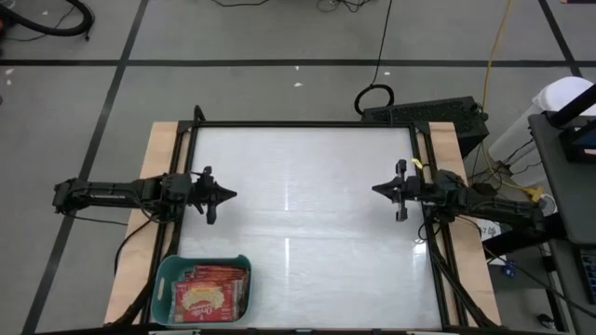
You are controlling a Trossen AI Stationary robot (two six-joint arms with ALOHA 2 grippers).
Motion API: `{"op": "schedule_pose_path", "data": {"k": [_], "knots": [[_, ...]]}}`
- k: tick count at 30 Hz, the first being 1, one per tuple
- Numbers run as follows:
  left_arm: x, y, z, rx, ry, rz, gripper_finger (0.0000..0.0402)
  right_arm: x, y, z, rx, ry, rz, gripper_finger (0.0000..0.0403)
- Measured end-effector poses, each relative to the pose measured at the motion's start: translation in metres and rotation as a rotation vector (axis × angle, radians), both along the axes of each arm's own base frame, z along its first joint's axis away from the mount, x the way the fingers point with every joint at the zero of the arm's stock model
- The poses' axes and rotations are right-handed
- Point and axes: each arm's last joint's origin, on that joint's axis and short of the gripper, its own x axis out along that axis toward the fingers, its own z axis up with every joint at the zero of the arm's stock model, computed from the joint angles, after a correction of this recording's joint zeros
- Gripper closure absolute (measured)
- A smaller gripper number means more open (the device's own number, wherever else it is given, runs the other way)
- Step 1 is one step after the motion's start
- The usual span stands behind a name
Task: Sort popcorn bags into baskets
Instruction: Return to Home Position
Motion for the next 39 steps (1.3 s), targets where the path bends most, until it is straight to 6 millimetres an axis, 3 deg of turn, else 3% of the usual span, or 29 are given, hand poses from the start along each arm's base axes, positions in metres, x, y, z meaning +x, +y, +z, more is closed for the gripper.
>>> {"op": "schedule_pose_path", "data": {"k": [14,39], "knots": [[0.000,0.000,0.001,0.014,-0.008,-0.007,0.0400,-0.002,-0.001,-0.001,-0.030,0.010,-0.080,0.0403],[0.002,0.000,0.006,0.040,-0.063,-0.020,0.0400,-0.001,0.017,0.002,0.013,-0.024,0.128,0.0403]]}}
